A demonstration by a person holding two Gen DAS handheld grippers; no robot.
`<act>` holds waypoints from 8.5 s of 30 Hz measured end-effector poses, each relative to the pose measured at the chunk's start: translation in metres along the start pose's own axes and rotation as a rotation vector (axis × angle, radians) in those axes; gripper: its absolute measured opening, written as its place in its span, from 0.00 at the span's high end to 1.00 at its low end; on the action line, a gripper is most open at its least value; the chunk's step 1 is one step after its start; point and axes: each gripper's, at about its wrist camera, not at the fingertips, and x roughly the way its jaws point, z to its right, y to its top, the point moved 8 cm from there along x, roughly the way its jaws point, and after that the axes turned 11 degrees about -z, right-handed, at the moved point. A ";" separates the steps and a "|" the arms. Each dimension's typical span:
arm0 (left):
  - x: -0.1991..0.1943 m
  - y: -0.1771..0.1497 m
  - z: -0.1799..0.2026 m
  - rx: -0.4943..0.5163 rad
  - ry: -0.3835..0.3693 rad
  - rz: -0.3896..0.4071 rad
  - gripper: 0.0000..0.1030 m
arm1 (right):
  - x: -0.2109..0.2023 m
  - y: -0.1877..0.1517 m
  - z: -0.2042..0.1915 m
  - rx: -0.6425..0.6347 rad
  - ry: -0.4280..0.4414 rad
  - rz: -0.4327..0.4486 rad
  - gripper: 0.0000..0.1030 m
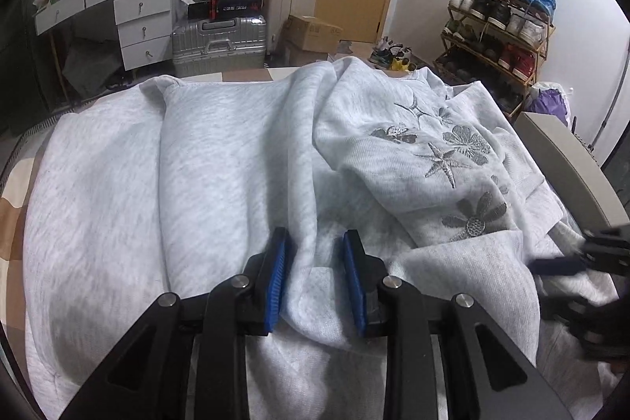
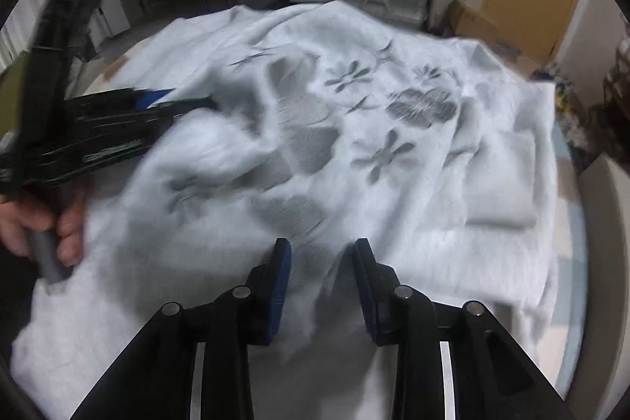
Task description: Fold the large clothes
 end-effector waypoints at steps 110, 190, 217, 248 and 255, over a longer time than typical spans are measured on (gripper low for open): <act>-0.155 -0.310 -0.035 -0.074 0.236 -0.270 0.33 | -0.102 -0.287 0.075 0.332 -0.288 0.195 0.58; -0.114 -0.023 -0.101 -0.417 -0.243 -0.167 0.95 | -0.173 -0.023 0.118 0.618 0.357 0.394 0.91; -0.045 -0.026 -0.113 -0.022 -0.011 -0.269 0.20 | -0.112 -0.010 0.187 0.335 0.132 0.347 0.25; -0.090 -0.078 -0.076 -0.012 -0.198 -0.247 0.90 | -0.097 -0.073 0.125 0.264 0.270 0.266 0.93; -0.091 -0.070 -0.101 -0.065 -0.040 -0.199 0.40 | -0.098 -0.063 0.146 0.256 0.153 0.259 0.80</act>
